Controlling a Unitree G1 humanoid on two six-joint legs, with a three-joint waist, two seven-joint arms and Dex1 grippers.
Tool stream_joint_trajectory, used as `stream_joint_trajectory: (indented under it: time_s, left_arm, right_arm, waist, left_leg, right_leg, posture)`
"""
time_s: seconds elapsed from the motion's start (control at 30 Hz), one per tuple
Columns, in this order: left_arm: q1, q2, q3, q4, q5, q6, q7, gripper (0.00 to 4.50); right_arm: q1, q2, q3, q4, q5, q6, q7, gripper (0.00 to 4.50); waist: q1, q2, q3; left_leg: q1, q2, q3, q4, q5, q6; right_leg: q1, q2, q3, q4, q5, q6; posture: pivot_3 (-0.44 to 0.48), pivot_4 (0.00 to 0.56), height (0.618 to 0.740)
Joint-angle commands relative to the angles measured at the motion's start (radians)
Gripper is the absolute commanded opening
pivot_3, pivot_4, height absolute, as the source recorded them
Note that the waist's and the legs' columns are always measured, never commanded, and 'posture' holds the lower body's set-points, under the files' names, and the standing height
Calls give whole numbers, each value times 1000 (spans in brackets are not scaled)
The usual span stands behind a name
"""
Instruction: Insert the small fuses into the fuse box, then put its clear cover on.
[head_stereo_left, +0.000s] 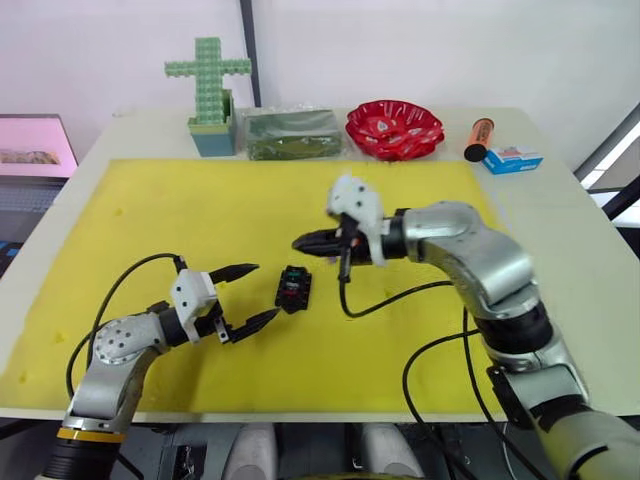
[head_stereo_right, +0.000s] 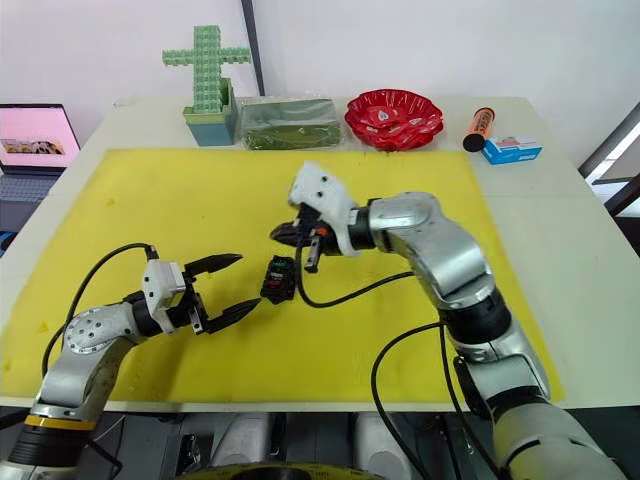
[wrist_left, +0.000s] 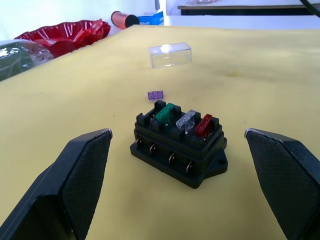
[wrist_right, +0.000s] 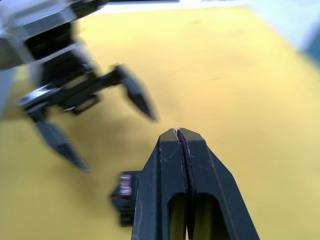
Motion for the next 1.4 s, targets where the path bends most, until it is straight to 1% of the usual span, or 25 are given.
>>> stream_joint_trajectory:
  time_s: [0.03,0.1,0.2,0.27,0.37,0.43,0.47,0.53,0.6,0.63,0.7,0.77,0.9,1.03,1.13,1.4]
  left_arm:
    - [-22,15,36,-11,-29,3,-15,4500]
    - [-28,19,41,-10,-35,4,-24,4500]
    - [-42,24,44,-7,-41,9,-38,4500]
    - [-51,25,45,-4,-43,13,-44,4500]
    - [-68,23,39,1,-44,18,-53,4500]
    - [-79,20,36,6,-43,21,-57,4500]
    - [-84,19,34,9,-42,21,-58,4500]
    - [-94,16,28,16,-39,21,-63,4500]
    - [-101,14,25,19,-38,22,-67,4500]
    - [-103,13,24,20,-38,22,-69,4500]
    - [-107,13,23,21,-36,24,-70,4500]
    - [-108,13,22,19,-35,26,-68,4500]
    - [-98,15,23,11,-35,30,-65,4500]
    - [-75,15,21,-5,-35,27,-70,4500]
    - [-70,12,18,-12,-35,27,-69,4500]
    - [-75,8,20,-9,-33,21,-69,4500]
  right_arm:
    - [94,-86,-113,-48,47,49,-3,192]
    - [147,-107,-185,-68,105,94,-7,595]
    - [240,-134,-292,-89,179,158,-14,1508]
    - [270,-126,-339,-88,218,196,-36,2276]
    - [268,-88,-374,-71,284,290,-79,3217]
    - [242,-38,-404,-44,330,365,-124,3941]
    - [221,-4,-429,-25,349,408,-155,4219]
    - [142,96,-500,68,399,530,-210,4219]
    - [65,179,-565,167,439,663,-229,4219]
    - [19,227,-610,241,447,704,-260,4219]
    - [-45,270,-661,370,496,732,-301,4219]
    - [-80,282,-675,455,511,734,-343,4219]
    - [-98,289,-671,545,516,734,-393,4219]
    - [-82,283,-641,582,512,734,-406,4219]
    - [-94,300,-655,611,498,731,-417,4219]
    - [-116,295,-574,687,473,670,-401,4219]
  waist:
    - [-2,0,0]
    - [-3,0,0]
    - [-6,0,0]
    - [-6,0,0]
    - [-6,0,0]
    - [-6,0,0]
    - [-6,0,1]
    - [-7,0,0]
    - [-7,0,1]
    - [-7,0,0]
    - [-5,0,1]
    - [-2,0,1]
    - [-6,0,1]
    - [-9,1,1]
    - [-10,1,1]
    - [-9,1,1]
  left_leg:
    - [0,0,0,0,0,0]
    - [0,0,1,0,0,0]
    - [0,0,1,0,0,0]
    - [0,1,1,0,0,0]
    - [0,1,0,0,0,0]
    - [0,1,0,0,0,0]
    - [0,1,0,0,0,0]
    - [0,1,0,0,0,0]
    - [0,1,0,0,0,0]
    - [0,1,0,0,0,0]
    - [0,1,-1,0,0,0]
    - [0,1,-1,0,0,0]
    - [-1,0,0,0,0,0]
    - [-1,1,-1,0,0,0]
    - [-1,1,-1,-1,0,0]
    - [-1,1,-1,0,0,0]
  right_leg:
    - [0,-1,0,0,0,0]
    - [0,-1,1,0,0,0]
    - [0,1,1,0,0,0]
    - [0,2,1,0,0,0]
    - [0,3,1,0,0,0]
    - [0,3,1,0,0,0]
    - [0,3,1,0,0,0]
    - [0,3,1,0,0,0]
    - [0,4,1,1,0,0]
    - [0,4,1,1,0,1]
    - [0,4,1,1,0,1]
    - [0,4,1,1,1,2]
    - [0,3,1,1,1,3]
    - [-1,4,1,1,2,4]
    - [-1,4,1,1,2,4]
    - [-1,4,1,1,2,4]
  posture:
    - [0,150,740]
    - [0,150,740]
    - [0,150,740]
    - [0,150,740]
    - [0,150,740]
    - [0,150,740]
    - [0,150,740]
    - [0,150,740]
    - [0,150,740]
    - [0,150,740]
    - [0,150,740]
    - [0,150,740]
    - [0,150,740]
    - [0,150,740]
    - [0,150,740]
    - [0,150,740]
